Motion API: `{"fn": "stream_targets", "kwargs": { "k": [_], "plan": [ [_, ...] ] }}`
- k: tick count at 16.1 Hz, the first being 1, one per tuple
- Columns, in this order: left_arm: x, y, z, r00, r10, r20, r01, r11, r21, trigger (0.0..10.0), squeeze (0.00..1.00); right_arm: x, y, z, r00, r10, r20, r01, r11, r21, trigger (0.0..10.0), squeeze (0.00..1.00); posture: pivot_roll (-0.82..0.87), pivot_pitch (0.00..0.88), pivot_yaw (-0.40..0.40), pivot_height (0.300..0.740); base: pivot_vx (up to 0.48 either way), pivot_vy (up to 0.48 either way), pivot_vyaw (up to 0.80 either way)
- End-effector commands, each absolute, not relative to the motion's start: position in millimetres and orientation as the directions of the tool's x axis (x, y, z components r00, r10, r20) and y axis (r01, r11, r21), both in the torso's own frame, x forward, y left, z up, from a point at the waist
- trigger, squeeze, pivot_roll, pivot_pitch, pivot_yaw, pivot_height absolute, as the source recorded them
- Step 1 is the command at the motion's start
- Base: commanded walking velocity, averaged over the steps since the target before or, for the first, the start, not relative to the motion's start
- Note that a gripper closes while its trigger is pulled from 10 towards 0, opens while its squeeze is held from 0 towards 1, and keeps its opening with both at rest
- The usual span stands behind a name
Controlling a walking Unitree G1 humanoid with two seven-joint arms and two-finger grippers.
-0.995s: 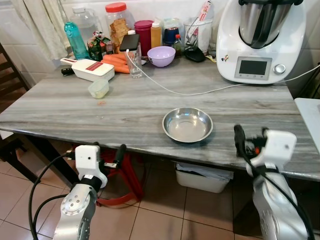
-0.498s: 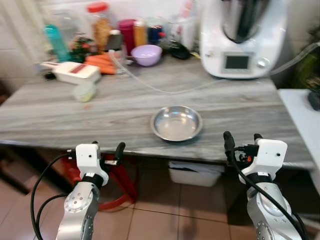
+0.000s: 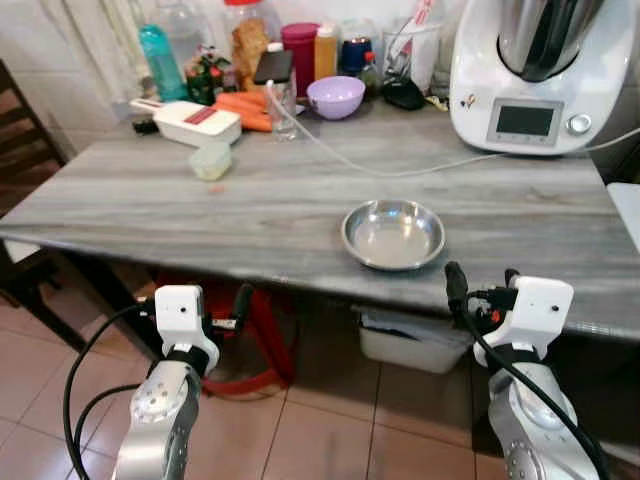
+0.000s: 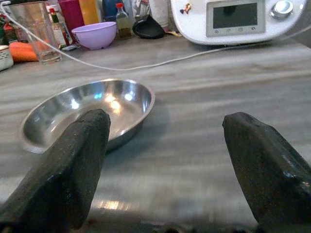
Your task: Setting the table
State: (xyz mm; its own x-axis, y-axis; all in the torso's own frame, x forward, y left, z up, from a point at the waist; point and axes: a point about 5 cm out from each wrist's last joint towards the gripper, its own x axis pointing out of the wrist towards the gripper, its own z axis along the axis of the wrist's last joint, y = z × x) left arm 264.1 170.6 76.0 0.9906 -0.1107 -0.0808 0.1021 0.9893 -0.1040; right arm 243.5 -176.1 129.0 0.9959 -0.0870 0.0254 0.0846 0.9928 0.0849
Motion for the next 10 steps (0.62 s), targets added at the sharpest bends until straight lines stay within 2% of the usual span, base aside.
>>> {"fn": "stream_targets", "kwargs": {
  "k": [1,10],
  "plan": [
    [264.9,174.8,76.1,0.991,-0.099,-0.09,0.091,0.992,-0.088,10.0,0.0,242.8,-176.0,131.4,0.996,-0.09,0.029,0.087,0.992,0.091,10.0,0.0,-0.08,0.0,0.106,0.74,-0.33,0.0,0.0],
    [263.1,172.3,75.6,0.989,-0.109,-0.096,0.101,0.991,-0.087,10.0,0.0,244.2,-175.0,129.4,0.996,-0.087,0.017,0.085,0.99,0.114,10.0,0.0,-0.07,0.0,0.105,0.74,-0.33,0.0,0.0]
  ]
}}
